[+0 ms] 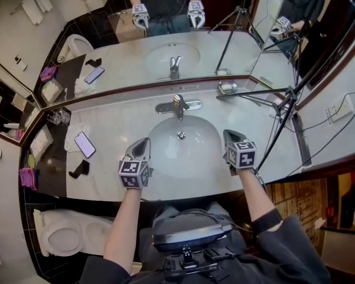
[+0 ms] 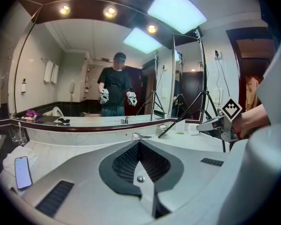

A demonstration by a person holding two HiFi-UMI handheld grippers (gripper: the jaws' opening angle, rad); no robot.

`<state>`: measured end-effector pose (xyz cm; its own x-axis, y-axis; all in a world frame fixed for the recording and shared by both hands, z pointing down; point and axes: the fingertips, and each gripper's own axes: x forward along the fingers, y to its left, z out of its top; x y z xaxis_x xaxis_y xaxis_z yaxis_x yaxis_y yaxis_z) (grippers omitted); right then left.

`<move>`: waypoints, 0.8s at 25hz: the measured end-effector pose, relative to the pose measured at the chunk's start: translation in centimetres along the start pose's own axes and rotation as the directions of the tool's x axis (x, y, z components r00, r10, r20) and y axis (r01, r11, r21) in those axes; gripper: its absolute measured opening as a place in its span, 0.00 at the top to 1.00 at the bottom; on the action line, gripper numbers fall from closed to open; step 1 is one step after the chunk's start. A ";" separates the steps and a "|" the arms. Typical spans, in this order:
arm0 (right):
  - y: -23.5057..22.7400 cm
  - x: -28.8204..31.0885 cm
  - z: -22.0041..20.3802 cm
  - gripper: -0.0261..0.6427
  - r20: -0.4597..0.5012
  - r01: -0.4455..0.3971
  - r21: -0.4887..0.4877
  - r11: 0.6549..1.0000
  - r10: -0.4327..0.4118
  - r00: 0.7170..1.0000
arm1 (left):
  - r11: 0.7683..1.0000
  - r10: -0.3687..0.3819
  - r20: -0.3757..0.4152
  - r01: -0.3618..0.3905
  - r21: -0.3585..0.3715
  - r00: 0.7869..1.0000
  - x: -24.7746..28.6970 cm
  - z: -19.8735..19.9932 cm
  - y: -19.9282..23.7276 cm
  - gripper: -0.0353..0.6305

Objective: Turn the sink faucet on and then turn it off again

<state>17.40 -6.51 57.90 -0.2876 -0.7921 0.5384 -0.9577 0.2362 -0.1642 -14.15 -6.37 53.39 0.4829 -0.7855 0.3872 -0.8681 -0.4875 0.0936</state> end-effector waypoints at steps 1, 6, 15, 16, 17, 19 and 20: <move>-0.1 -0.1 -0.3 0.94 -0.003 0.001 0.009 1.000 -0.001 1.000 | 1.000 0.000 -0.001 0.000 0.000 1.000 0.0 -0.1 0.0 0.97; 0.1 0.0 -0.5 0.94 -0.002 -0.010 0.001 1.000 0.010 1.000 | 1.000 0.002 -0.009 -0.002 -0.008 1.000 0.1 -0.5 0.1 0.97; 0.9 0.8 -0.4 0.94 -0.016 -0.033 -0.038 0.999 0.033 0.999 | 1.000 0.016 -0.015 -0.016 -0.016 1.000 0.0 -0.8 0.6 0.97; 0.9 0.9 -0.5 0.94 -0.017 -0.034 -0.038 0.999 0.034 0.999 | 1.000 0.017 -0.016 -0.018 -0.017 1.000 0.0 -0.9 0.7 0.97; 0.9 1.0 -0.5 0.94 -0.019 -0.035 -0.038 0.999 0.034 0.999 | 1.000 0.018 -0.017 -0.018 -0.018 1.000 0.0 -0.9 0.8 0.97; 0.9 1.1 -0.7 0.94 -0.023 -0.034 -0.037 0.999 0.033 0.999 | 1.000 0.016 -0.018 -0.017 -0.020 1.000 0.0 -1.1 0.8 0.97; 0.8 1.2 -0.9 0.94 -0.024 -0.033 -0.037 0.999 0.032 0.999 | 1.000 0.016 -0.019 -0.016 -0.021 1.000 0.0 -1.2 0.8 0.97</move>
<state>16.26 -6.74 59.08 -0.3182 -0.7705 0.5524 -0.9472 0.2827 -0.1513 -15.01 -6.35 54.61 0.4669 -0.7857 0.4058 -0.8780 -0.4668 0.1063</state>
